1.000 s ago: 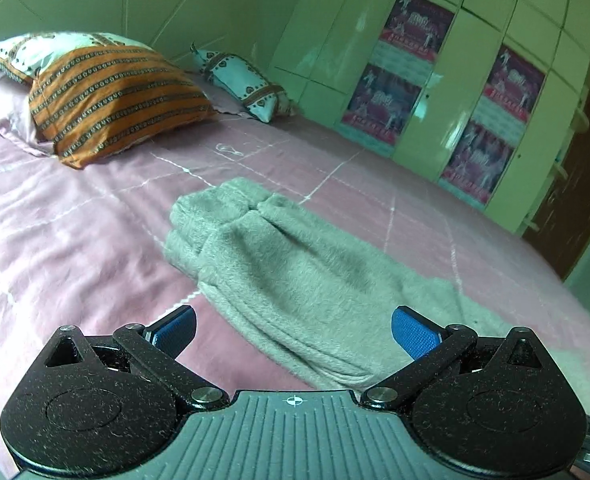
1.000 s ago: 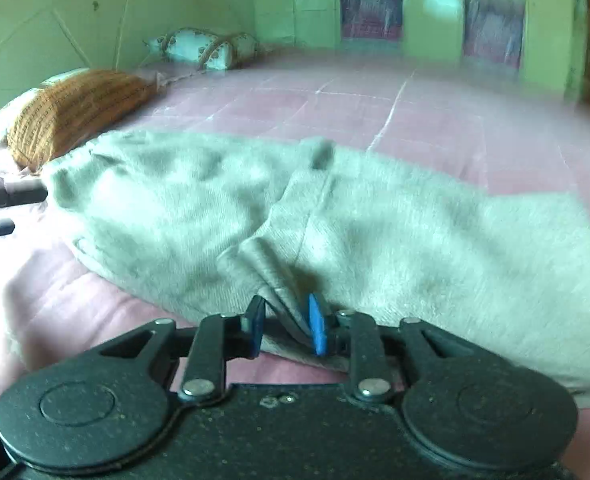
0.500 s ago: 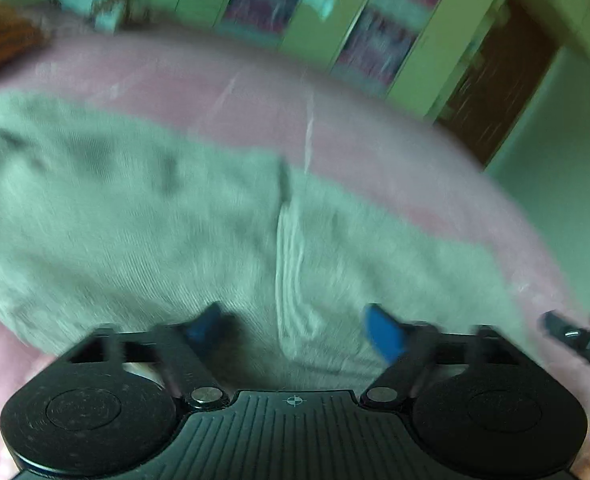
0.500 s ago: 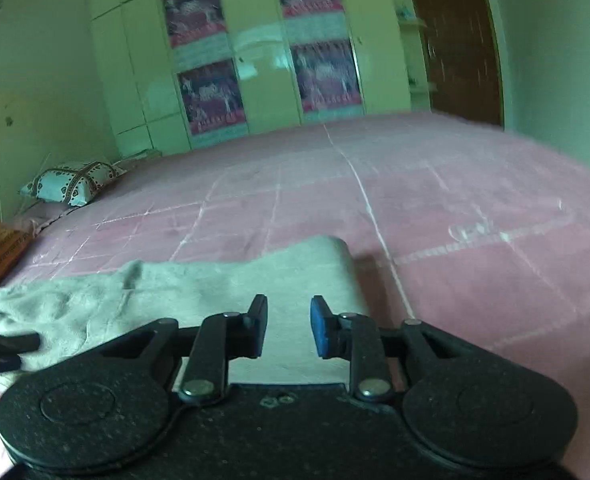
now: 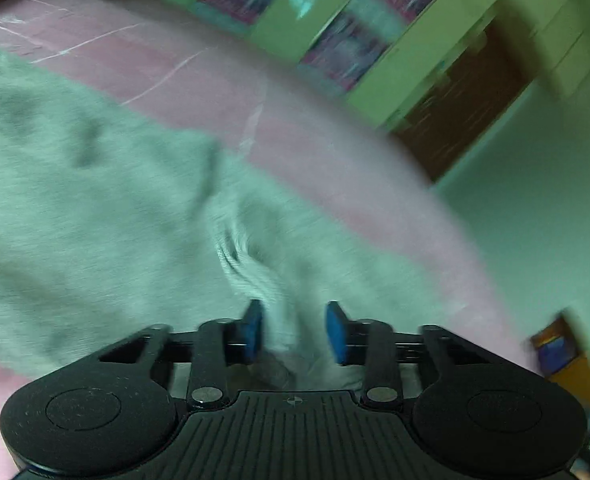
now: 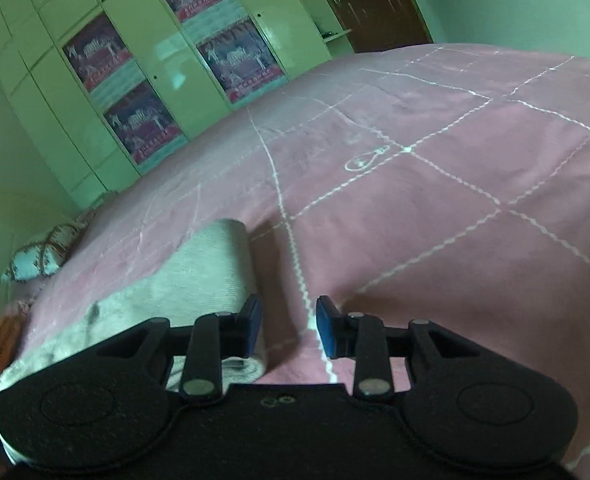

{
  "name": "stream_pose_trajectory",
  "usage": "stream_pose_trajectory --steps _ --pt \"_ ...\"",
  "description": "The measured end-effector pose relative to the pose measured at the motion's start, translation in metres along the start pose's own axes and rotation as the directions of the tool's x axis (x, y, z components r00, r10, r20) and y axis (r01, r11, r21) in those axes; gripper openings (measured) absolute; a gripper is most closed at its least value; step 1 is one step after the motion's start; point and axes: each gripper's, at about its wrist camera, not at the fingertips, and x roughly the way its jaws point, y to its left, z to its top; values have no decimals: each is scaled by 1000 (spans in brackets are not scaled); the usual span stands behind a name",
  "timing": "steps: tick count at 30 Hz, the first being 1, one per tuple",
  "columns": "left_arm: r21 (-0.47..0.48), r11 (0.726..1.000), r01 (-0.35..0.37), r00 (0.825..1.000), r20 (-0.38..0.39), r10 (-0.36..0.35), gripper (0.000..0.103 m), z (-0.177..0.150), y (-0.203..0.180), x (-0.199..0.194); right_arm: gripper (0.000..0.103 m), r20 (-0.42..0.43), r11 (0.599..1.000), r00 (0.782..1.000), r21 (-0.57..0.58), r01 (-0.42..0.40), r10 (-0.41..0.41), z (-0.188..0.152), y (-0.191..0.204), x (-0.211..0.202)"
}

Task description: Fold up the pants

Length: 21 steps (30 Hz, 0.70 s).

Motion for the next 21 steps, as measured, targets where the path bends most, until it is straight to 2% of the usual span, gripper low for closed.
stream_pose_trajectory --steps 1,2,4,7,9,11,15,16,18,21 --pt "6 1000 -19 1000 -8 19 31 1 -3 3 23 11 1000 1000 -10 -24 24 2 3 -3" --pt "15 997 -72 997 -30 72 30 0 -4 9 23 9 999 999 -18 -47 47 5 5 -4" --pt "-2 991 -135 989 -63 135 25 0 5 15 23 -25 995 995 -18 -99 99 8 10 -3" --pt "-51 993 -102 994 -52 100 25 -3 25 10 22 -106 984 982 -66 -166 158 0 23 0" --pt "-36 994 -105 993 -53 103 25 -5 27 7 22 -151 974 975 -134 -184 164 -11 34 1" --pt "-20 993 -117 991 -61 116 25 -6 28 4 21 -206 958 958 -162 -236 201 -20 44 4" --pt "-3 992 -124 989 -84 123 25 -6 27 8 19 -195 914 939 -244 -325 282 -22 67 -3" --pt "-3 992 -123 988 -94 122 25 -4 27 9 19 -193 905 937 -261 -336 293 -22 74 -3" --pt "5 991 -133 987 -92 133 25 2 26 9 23 -158 900 954 -323 -293 254 -22 89 1" --pt "89 982 -169 983 -56 174 25 6 16 -1 21 -166 877 958 -387 -283 235 -29 108 14"
